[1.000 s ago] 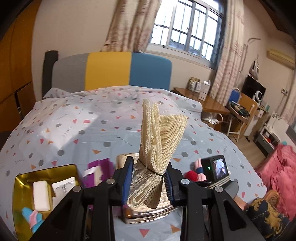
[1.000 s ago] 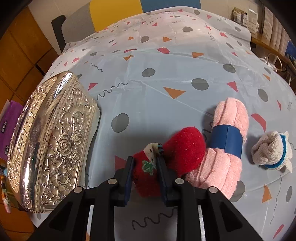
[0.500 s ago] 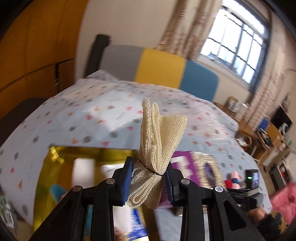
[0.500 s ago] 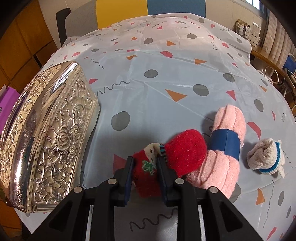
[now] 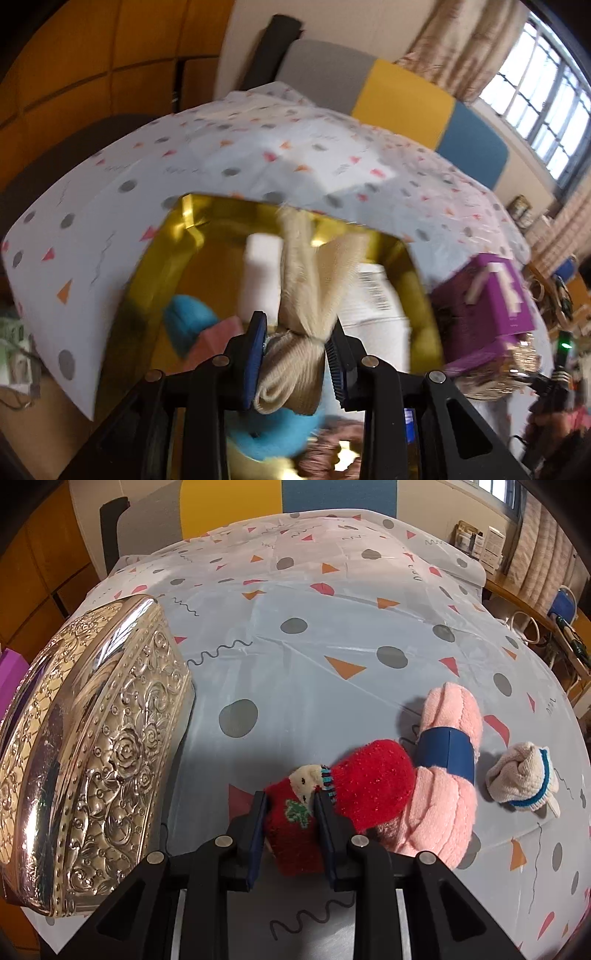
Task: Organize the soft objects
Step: 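Lower the beige cloth into the gold tray and open the left gripper, then carry the red plush toy into the gold tray and open the right gripper, then grasp the pink towel roll with the left gripper while the right gripper reaches the white glove, then drop the pink towel roll into the tray with the left gripper while the right gripper grasps the glove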
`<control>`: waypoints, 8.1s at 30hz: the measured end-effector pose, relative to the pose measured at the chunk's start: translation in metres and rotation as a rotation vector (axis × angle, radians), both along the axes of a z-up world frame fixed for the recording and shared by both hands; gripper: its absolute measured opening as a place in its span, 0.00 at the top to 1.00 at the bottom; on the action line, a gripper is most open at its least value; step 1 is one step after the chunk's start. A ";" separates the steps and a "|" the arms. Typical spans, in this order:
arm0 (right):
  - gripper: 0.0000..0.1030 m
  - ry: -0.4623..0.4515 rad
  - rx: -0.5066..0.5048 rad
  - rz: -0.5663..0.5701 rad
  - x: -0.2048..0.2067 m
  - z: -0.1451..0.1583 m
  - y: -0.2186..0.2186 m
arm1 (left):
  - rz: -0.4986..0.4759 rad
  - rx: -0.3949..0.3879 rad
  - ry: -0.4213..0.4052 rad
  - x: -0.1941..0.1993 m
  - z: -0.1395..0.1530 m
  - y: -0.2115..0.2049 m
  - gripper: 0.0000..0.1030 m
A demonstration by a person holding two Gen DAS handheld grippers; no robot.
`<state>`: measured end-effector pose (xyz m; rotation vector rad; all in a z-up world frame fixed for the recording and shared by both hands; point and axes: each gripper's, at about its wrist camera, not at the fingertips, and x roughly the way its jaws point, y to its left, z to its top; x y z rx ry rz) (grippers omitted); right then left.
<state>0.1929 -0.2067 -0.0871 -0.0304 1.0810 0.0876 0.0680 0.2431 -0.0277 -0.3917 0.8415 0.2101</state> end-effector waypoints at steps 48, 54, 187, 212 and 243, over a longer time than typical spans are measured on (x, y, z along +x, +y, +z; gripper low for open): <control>0.78 -0.006 0.126 -0.068 -0.008 0.006 -0.004 | -0.135 0.198 -0.109 -0.038 0.037 -0.062 0.23; 0.80 -0.036 0.249 -0.160 -0.007 0.027 -0.023 | -0.130 0.186 -0.103 -0.040 0.033 -0.055 0.23; 0.58 -0.102 0.675 -0.779 -0.052 0.022 -0.228 | -0.789 0.147 0.152 0.167 0.001 -0.461 0.67; 0.54 0.003 0.348 -0.611 0.038 -0.002 -0.181 | -0.371 0.075 -0.089 0.138 0.137 -0.240 0.66; 0.49 0.039 0.185 -0.254 0.035 -0.010 -0.098 | -0.129 0.122 -0.104 0.004 0.072 -0.098 0.66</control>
